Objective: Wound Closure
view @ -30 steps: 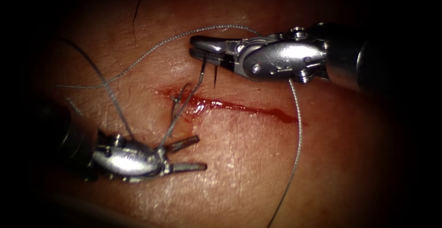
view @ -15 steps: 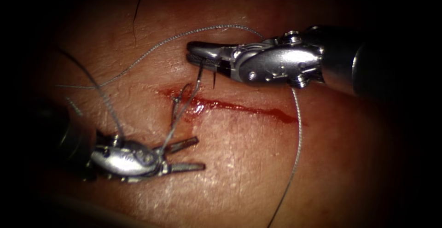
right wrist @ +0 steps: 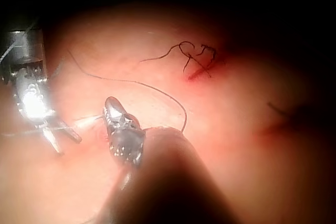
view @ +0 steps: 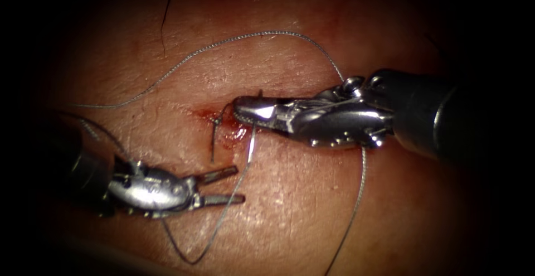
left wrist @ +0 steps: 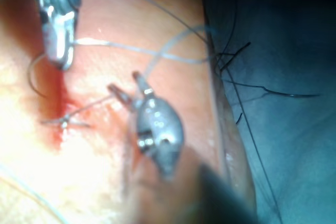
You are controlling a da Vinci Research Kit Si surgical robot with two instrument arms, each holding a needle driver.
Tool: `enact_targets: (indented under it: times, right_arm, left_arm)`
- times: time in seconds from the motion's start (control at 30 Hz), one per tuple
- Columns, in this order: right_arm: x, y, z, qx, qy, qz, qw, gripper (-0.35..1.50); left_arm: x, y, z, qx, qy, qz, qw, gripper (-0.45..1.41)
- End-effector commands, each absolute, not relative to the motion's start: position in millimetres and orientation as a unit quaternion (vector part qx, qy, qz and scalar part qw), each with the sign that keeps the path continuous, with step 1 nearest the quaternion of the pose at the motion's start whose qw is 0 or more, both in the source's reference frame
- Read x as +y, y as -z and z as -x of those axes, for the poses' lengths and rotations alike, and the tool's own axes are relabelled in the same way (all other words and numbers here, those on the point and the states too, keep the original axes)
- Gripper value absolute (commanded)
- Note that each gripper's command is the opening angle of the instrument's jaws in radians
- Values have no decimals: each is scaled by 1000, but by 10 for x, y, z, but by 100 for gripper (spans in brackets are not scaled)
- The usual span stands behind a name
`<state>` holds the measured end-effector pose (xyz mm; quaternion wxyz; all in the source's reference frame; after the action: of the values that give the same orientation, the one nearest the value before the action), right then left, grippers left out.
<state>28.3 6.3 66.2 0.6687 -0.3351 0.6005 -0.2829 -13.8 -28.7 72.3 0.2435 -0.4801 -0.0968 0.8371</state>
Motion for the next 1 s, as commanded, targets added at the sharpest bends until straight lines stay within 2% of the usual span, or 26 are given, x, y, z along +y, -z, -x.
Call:
enact_targets:
  times: [0.03, 0.67, 1.0]
  right_arm:
    - [44, -662, -288, 599, 295, 342, 661, -35]
    - [-1, -663, -312, 588, 344, 342, 647, -35]
    - [4, -681, -311, 589, 342, 331, 654, -35]
  left_arm:
    - [-295, -732, 137, -100, -838, 477, 246, 31]
    - [-293, -754, 133, -104, -839, 471, 253, 31]
    - [-295, -754, 132, -104, -839, 470, 252, 29]
